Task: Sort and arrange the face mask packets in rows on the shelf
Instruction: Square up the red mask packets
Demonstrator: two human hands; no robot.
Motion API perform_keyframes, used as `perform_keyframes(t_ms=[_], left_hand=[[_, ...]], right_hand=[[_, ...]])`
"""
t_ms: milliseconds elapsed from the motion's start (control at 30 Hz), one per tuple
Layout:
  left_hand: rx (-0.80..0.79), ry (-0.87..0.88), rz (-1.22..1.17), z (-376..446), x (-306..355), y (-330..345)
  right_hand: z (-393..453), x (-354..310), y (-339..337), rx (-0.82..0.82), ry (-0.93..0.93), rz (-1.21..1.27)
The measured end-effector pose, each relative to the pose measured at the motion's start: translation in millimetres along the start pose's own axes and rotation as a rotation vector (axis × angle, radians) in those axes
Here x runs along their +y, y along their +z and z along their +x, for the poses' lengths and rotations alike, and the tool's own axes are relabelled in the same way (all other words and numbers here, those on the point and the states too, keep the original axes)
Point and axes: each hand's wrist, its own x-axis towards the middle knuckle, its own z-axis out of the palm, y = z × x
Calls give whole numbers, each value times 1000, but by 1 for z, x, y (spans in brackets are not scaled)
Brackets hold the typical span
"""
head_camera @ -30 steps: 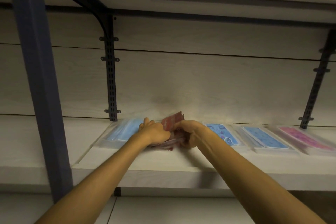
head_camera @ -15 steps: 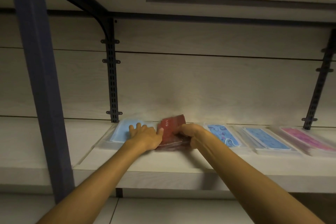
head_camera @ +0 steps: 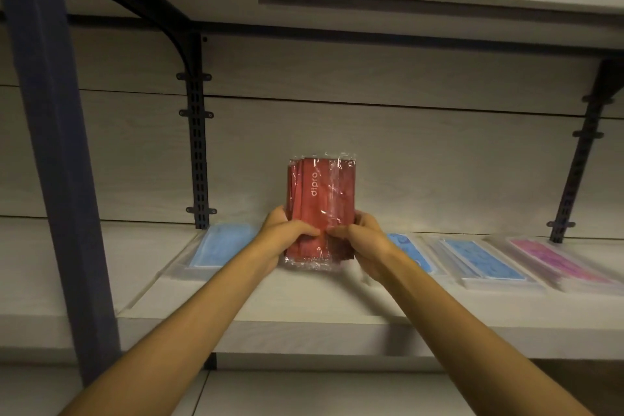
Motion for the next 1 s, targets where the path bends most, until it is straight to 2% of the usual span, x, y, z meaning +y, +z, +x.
perform_keyframes(t_ms=[100, 333, 500, 600, 800, 1000], left_hand=[[43, 47, -51, -1, -4, 5], [-41, 15, -72, -14, -21, 14], [17, 133, -7, -14, -20, 18], [25, 96, -39, -14, -19, 20], [-60, -18, -15, -12, -16, 18], [-66, -28, -32, -5, -18, 13]], right_hand=[[0, 9, 4, 27, -40, 46], [-10, 17, 17, 20, 1, 148], [-12, 13, 19, 72, -48, 142], [-18, 13, 23, 64, -65, 92], [-17, 13, 16, 46, -42, -25], [-14, 16, 14, 31, -62, -101]])
